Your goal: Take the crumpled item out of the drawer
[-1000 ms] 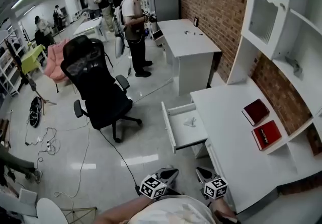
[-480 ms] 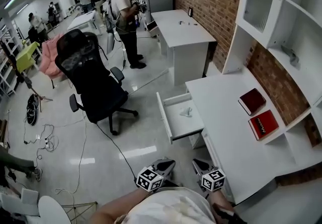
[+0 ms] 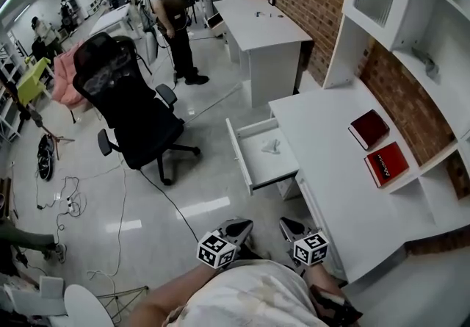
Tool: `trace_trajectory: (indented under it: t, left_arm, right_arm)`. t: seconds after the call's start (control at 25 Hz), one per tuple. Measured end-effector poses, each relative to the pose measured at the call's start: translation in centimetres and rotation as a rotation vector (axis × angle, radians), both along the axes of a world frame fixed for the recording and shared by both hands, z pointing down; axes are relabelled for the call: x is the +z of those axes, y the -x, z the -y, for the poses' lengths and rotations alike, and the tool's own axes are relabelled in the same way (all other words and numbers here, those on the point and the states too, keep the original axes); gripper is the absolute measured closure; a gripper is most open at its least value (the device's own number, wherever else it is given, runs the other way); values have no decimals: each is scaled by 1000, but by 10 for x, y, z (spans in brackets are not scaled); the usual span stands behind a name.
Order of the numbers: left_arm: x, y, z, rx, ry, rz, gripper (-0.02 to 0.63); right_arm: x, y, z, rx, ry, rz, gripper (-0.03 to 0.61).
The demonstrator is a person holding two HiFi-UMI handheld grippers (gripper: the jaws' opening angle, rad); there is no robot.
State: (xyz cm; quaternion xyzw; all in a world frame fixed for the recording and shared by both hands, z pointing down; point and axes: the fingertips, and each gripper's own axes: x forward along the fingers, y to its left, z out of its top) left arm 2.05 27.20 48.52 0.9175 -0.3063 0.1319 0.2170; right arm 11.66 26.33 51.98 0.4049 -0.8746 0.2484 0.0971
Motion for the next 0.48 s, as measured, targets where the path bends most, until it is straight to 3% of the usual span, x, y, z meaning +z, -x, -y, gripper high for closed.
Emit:
trace_trajectory:
  t: [0.48]
  left_arm:
    - [3, 24, 17, -39, 33, -6, 594]
  right_arm:
    - [14, 16, 13, -6, 56, -22, 545]
